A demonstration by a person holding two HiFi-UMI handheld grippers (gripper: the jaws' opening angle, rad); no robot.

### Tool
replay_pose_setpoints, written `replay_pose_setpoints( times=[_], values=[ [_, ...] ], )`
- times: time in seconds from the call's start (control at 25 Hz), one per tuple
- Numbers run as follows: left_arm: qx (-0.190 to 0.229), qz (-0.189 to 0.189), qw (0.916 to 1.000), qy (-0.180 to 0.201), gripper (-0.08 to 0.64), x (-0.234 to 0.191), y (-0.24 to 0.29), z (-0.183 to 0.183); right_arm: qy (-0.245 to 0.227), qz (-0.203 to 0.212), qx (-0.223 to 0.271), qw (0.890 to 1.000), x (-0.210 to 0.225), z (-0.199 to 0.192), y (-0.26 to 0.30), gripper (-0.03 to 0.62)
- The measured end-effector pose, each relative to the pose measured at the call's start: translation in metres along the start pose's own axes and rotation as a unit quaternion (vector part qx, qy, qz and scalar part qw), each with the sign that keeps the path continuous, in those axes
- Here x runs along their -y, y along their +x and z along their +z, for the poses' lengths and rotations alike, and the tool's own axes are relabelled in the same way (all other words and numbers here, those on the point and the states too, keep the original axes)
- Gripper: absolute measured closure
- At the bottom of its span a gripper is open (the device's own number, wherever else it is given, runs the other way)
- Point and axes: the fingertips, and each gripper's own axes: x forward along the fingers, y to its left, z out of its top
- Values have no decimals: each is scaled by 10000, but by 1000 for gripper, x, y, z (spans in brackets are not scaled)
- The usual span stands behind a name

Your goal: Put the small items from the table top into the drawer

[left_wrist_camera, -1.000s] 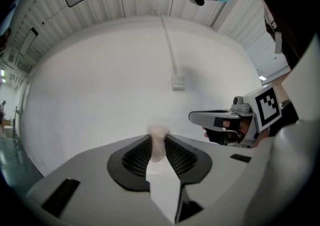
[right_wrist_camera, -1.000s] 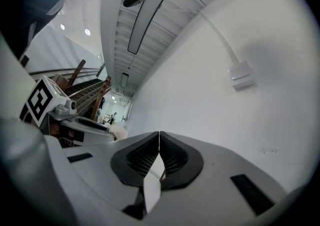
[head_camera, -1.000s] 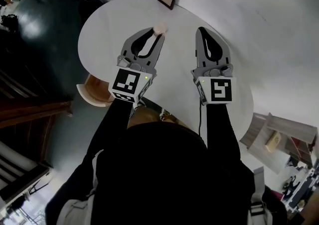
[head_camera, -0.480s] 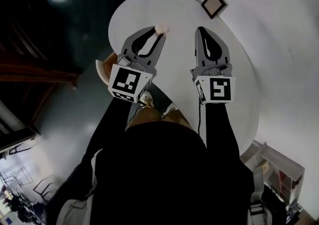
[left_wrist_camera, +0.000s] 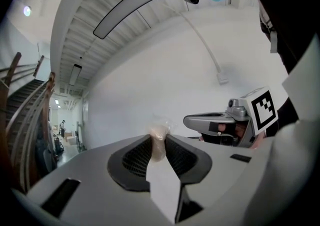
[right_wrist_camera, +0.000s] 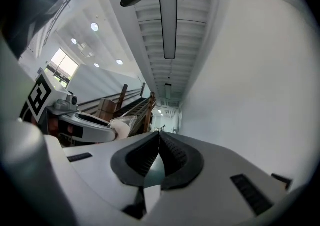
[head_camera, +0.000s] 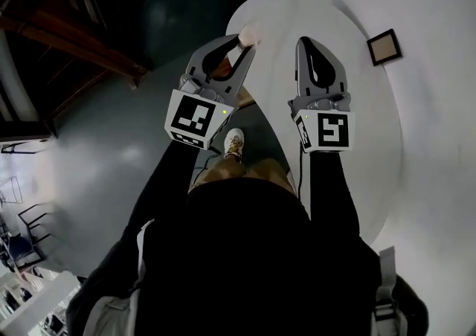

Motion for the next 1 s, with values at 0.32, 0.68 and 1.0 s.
replay_pose_setpoints(
  times=[0.32, 0.68, 1.0],
  values=[
    [-145, 297, 9995, 12, 465, -39, -31, -8, 142, 540, -33, 9984, -51, -1, 39, 565],
    [-1030, 144, 9941, -315, 465, -40, -29, -93, 175, 603, -347, 9974, -49, -27, 50, 565],
    [-2358, -130, 9694, -669, 457, -31, -48, -213, 240, 478, -524, 9972, -37, -45, 56, 565]
  ],
)
